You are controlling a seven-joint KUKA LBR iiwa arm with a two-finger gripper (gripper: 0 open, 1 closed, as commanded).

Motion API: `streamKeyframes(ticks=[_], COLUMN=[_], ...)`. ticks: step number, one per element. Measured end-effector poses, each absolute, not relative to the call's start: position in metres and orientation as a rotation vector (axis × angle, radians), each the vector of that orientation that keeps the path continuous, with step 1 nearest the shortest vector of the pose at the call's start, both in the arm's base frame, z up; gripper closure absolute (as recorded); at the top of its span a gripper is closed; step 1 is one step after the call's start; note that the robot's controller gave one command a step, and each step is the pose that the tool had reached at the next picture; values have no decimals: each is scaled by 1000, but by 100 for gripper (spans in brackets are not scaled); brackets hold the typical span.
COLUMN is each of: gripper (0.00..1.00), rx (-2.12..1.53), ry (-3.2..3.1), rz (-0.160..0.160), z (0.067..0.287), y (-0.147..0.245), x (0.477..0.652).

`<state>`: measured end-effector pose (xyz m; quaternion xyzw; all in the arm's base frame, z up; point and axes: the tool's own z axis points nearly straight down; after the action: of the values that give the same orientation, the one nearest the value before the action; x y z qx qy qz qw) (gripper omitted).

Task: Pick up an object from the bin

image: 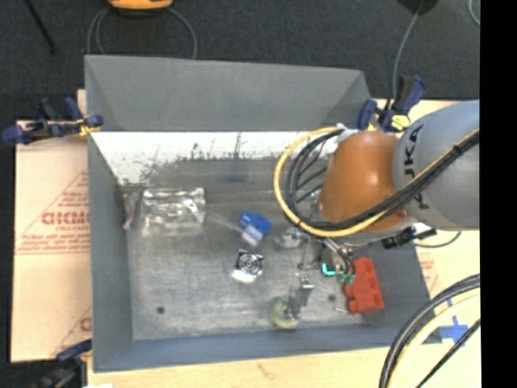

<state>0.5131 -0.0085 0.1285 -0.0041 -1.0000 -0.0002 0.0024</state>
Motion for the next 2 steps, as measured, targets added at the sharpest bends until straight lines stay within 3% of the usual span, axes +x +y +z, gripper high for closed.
streamKeyframes(ticks=[1,2], gripper=[0,0], rx=[111,226], ry=[-3151,-3149], rz=[-1,1], z=[72,74], y=[82,-7], x=[568,549])
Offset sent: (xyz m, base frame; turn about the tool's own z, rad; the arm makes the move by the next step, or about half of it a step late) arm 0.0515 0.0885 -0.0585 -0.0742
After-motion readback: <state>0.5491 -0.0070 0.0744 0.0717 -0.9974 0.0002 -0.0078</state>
